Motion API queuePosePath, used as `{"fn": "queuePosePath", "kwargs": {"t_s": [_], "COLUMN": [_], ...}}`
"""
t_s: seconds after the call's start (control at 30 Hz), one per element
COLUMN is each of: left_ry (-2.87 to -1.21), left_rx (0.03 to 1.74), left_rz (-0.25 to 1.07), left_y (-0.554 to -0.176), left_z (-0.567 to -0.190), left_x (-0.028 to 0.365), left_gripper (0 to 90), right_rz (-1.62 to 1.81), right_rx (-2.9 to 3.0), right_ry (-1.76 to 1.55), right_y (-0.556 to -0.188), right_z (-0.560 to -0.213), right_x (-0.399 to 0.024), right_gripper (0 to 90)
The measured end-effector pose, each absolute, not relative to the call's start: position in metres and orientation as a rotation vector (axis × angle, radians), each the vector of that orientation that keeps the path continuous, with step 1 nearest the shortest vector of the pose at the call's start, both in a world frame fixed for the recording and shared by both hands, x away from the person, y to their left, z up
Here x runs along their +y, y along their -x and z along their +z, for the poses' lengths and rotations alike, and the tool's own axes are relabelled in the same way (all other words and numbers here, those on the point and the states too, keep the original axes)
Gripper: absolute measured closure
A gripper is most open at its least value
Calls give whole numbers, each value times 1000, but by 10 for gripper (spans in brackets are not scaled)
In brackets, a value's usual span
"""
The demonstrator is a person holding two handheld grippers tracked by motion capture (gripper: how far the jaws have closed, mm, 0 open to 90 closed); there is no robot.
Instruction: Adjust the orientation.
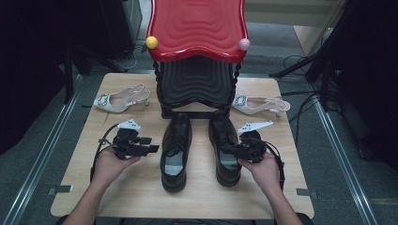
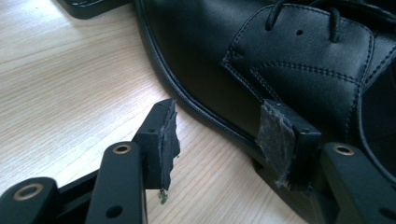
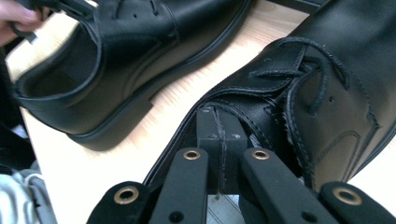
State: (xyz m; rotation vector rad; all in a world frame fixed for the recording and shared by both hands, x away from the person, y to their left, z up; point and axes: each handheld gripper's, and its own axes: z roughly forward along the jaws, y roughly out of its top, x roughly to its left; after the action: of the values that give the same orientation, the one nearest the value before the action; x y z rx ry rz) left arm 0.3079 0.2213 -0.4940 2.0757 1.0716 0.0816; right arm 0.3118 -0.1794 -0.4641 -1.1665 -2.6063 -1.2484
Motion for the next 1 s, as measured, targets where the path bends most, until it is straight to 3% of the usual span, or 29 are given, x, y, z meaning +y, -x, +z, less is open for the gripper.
{"fn": "queuePosePath", "kwargs": {"t_s": [0.3,0.57,1.0], "left_ry": [-2053,-2058,-2070], "left_rx": [1084,1063,1095], "left_rz": [61,35,13], "left_y": [-313,-317,-324], "left_z": [-493,-498,-508], "left_x": [219,212,206], "left_gripper": [639,868,898], "right_rz": [-1424,-1380,-1146], "right_rx": [-2573,-2584,-2622], "right_ry": [1249,1418,1520], "right_y": [-305,-319,-343], "right_z": [-446,-470,-506], "right_x": [-212,-230,-221], "right_gripper": [900,900,900]}}
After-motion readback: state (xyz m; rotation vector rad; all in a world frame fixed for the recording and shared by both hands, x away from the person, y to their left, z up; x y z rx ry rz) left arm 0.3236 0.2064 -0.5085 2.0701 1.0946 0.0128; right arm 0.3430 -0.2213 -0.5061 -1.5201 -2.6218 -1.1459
